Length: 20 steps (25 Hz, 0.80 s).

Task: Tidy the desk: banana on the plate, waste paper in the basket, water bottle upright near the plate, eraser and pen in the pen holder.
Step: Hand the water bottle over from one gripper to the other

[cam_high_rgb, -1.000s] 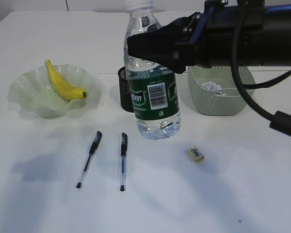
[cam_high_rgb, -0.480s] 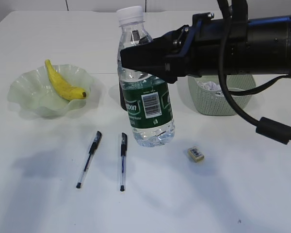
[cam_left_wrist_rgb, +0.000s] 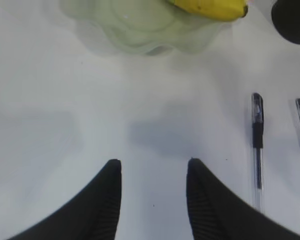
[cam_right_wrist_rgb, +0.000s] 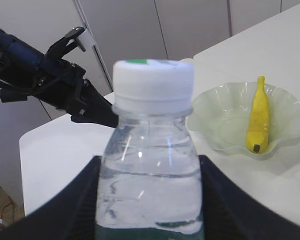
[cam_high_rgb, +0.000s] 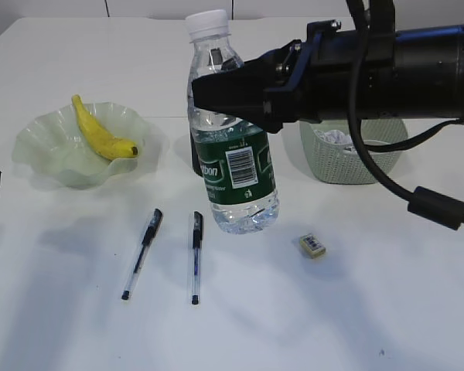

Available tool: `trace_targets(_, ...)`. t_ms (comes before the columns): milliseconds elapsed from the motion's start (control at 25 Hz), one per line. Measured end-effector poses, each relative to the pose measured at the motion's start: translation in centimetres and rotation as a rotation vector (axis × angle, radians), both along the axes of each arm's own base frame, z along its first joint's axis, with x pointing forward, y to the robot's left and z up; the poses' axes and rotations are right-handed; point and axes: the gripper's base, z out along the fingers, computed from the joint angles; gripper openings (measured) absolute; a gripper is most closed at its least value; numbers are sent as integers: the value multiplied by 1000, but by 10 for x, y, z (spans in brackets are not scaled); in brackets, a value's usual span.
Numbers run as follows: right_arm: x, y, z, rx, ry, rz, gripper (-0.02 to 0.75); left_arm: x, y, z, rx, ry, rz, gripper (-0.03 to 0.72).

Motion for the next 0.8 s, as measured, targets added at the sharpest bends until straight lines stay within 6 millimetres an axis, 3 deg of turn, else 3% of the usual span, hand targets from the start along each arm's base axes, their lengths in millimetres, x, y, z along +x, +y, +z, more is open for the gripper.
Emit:
trace_targets(400,0,0,0,-16,-35,7,377,-2,2,-19,37,-193,14,299)
trace_targets(800,3,-1,-1,-31,-36,-24,377,-7,-44,-13,29,-480,-129,299)
